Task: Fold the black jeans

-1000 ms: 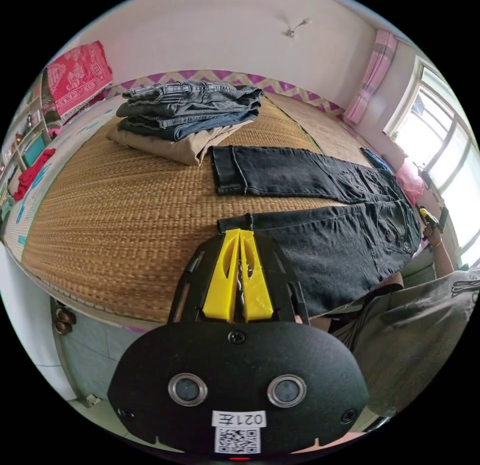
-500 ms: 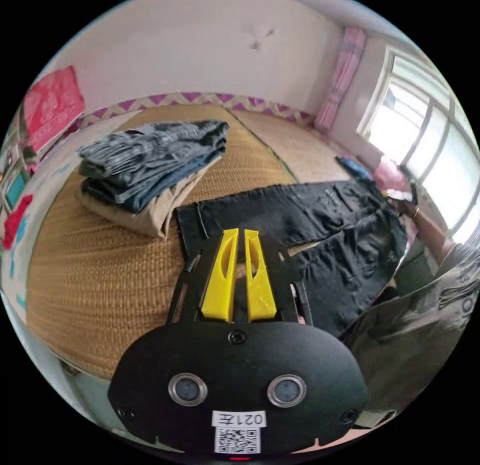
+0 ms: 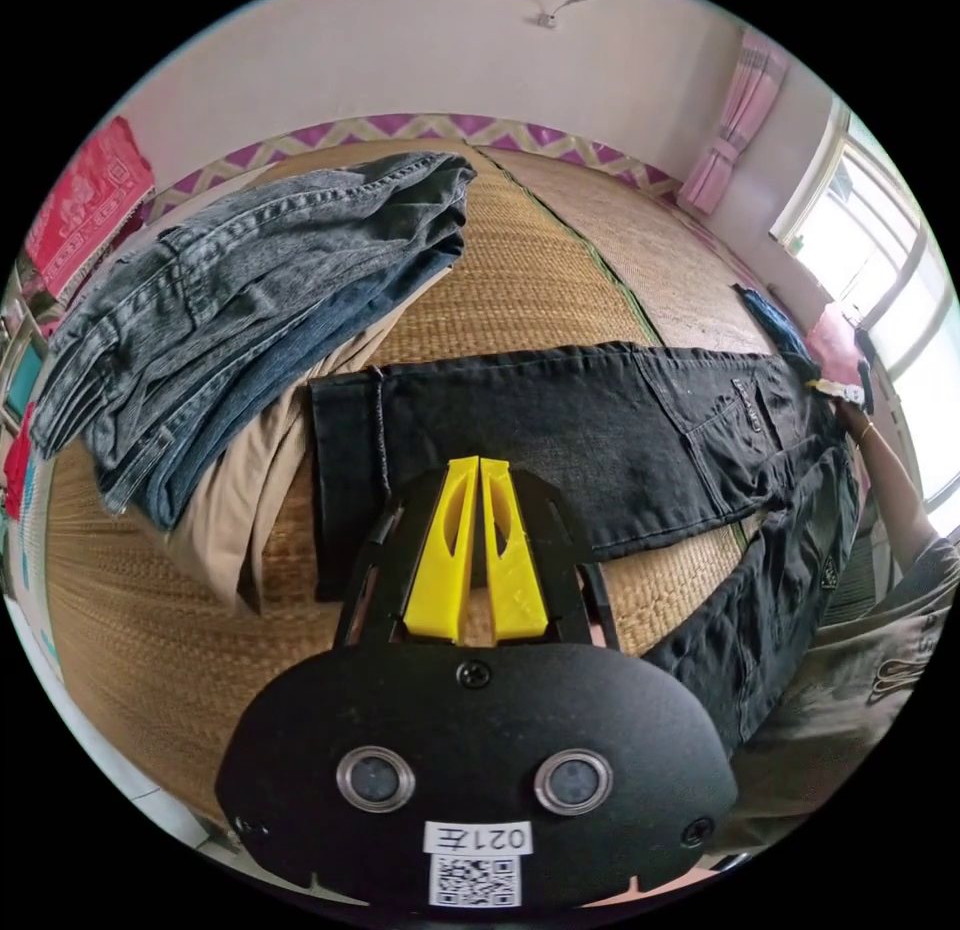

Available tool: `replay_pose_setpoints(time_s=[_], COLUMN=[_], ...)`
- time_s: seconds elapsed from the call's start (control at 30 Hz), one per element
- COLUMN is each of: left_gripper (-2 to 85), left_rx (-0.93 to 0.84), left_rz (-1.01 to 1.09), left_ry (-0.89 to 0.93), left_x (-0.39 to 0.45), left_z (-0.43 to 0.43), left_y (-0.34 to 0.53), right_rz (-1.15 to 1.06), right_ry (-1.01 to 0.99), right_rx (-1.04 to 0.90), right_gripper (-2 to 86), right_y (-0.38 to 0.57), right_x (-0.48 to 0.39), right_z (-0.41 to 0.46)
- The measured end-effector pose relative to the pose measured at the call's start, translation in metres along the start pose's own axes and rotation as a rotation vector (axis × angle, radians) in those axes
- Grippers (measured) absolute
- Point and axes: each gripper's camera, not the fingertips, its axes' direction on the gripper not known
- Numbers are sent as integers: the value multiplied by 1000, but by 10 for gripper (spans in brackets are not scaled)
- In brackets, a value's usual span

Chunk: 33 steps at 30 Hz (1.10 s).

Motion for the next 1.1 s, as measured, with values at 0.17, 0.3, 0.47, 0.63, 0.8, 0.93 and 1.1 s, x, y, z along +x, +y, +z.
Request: replay_pose_setpoints(time_s=[0.17,0.3,0.47,0.63,0.8,0.93,1.1], left_gripper=[-10,-10,-10,-10,-10,-9,-5], left_rx=[18,5,197,191,277,306,339], left_rz=[-14,5,22,87,-175,-439,-701], left_ry=[30,-4,112,90,129,233,187], left_x=[8,11,-1,26,28,20,30], left_z=[22,23,-38,-94,-115,-96,-75], left_y=[-21,-13,47,146,287,375,451], right_rz=[29,86,96,118,420,812,1055], right_ry=[122,80,13,-142,-214,-339,-459], right_rx=[-34,-48,100,325,367,409,405], right_gripper=[-10,-10,-4,22,57,68,88], right_y=[1,7,43,149,268,379,447], right_x=[-10,-7,-22,-47,-41,-35,-39], right_z=[6,7,-37,-112,-137,-117,-68])
